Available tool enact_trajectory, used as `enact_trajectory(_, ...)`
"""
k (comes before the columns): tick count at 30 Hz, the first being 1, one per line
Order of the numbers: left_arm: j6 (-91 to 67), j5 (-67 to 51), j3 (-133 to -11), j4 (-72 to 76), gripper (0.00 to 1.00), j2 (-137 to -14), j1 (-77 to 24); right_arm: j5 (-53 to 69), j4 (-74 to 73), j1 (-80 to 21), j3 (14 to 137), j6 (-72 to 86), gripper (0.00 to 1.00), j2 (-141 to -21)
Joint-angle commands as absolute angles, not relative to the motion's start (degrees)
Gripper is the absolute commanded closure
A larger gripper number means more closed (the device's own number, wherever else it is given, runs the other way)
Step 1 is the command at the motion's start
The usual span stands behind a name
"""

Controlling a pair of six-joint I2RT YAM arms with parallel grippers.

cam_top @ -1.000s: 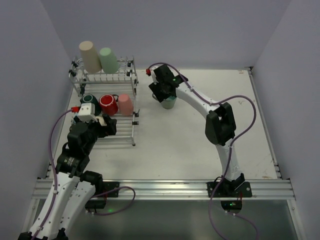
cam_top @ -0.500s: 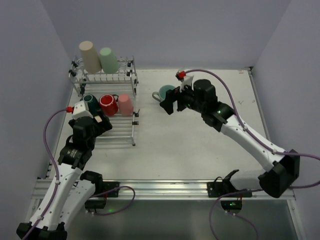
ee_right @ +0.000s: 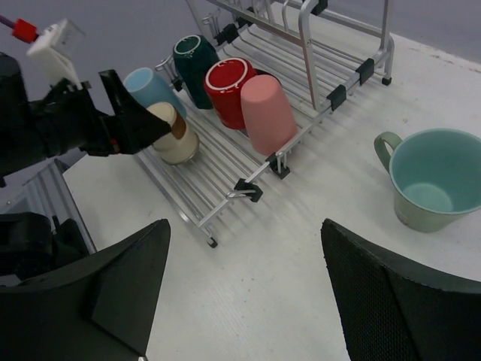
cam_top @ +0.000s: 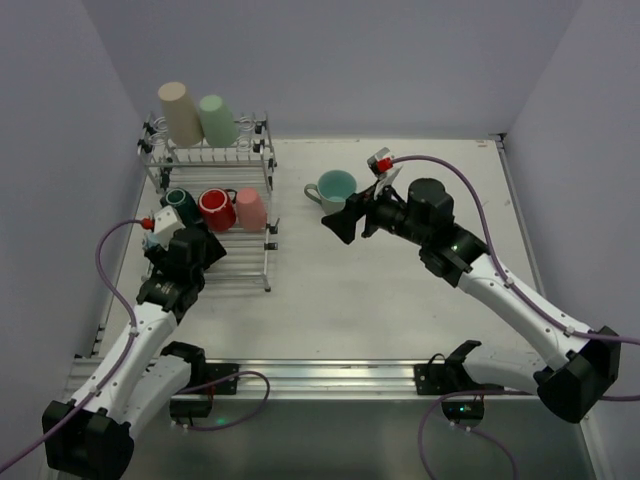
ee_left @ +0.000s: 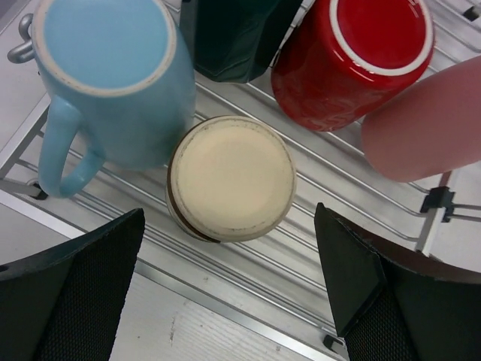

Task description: Unload the cups from the dish rack

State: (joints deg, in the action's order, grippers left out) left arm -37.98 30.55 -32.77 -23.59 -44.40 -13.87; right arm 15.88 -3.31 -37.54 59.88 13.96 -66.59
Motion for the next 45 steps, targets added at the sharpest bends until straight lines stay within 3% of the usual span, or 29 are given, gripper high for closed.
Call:
enact_trajectory(1,-39.9,36.6,-32.2,-17.8,0.03,-46.8,-13.4,18.7,1.4,-37.5,59.2,15.1,0.17,-63.0)
enact_trajectory(13,-37.9,39.6,-30.3,-10.8,0.09,-54.1,-13.4,21.9,1.8,-37.4,60.6,16.3,0.17,-65.7)
enact_trajectory(27,-36.7,31.5,-28.9,-6.9,0.44,-53.1,-13.7,21.3,2.0,-37.5,59.5,19.3,0.15,-63.2)
enact_trajectory(34,-35.9,18.6,-30.1,-7.7,0.48,-39.9,-14.1,26.1,19.4,-37.5,52.3,33.6,0.04,-60.8)
enact_trajectory(39,-38.3,8.4,-32.2,-10.4,0.49,-31.9,-14.1,30.2,35.8,-38.1,43.9,47.2,0.04,-63.1)
enact_trajectory(45,-45.6,-9.3,-30.6,-2.1,0.5,-27.6,-14.1,31.4,51.8,-43.3,41.6,54.0,0.08,-71.1)
